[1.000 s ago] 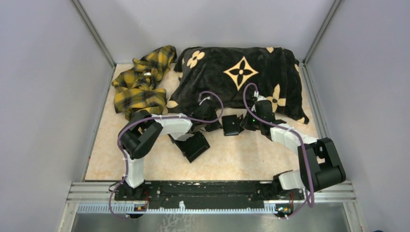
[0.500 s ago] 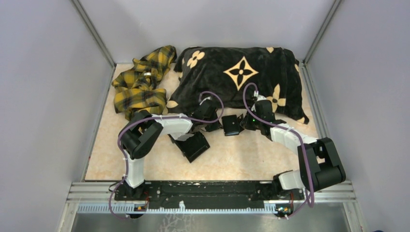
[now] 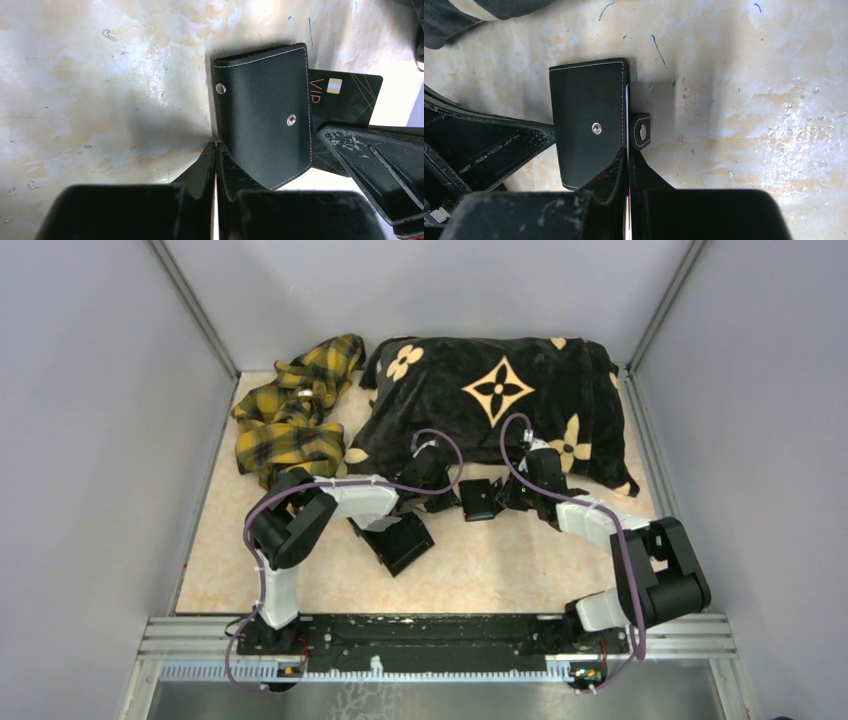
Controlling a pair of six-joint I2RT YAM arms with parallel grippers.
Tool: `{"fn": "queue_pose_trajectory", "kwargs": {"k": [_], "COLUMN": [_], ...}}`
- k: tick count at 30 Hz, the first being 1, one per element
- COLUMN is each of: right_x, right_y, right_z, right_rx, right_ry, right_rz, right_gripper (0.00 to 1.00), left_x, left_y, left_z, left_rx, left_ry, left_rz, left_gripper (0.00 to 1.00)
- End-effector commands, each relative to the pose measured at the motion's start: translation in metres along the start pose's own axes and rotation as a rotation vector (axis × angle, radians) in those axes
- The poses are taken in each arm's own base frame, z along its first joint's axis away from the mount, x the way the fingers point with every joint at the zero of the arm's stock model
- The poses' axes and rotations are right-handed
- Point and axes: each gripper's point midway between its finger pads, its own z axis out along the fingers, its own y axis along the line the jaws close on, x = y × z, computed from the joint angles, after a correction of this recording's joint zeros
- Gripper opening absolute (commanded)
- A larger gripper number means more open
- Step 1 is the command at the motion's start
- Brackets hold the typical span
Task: Put the credit cards into the card holder
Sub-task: Open the card holder at the center of the board.
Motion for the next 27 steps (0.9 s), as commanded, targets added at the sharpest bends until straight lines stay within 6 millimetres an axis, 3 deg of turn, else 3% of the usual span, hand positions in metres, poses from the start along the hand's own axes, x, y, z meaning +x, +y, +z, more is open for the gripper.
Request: {"fn": "queue_pose_trajectory", "kwargs": {"k": [1, 16, 27], "right_x": [-0.007, -0.020, -0.021], "right_y": [0.000, 0.029, 0.039], "right_z": [0.006, -0.007, -0.015], "right_rx": [-0.012, -0.138, -0.193], "right_ry": [-0.034, -0.075, -0.093], "right_rz": [-0.016, 0.025, 0.058], "right_gripper": [0.00, 0.00, 0.00], "left_x": [0.040, 0.043, 0.046], "left_y": [0.051, 0.050, 0.040], "left_z": [0.008, 0.010, 0.010], "left_rx": [-0.157, -0.147, -0.108], "left_ry": [0.115, 0.124, 0.129], "left_rz": [0.049, 0.053, 0.066], "left_gripper": [0.04, 0.03, 0.01]}}
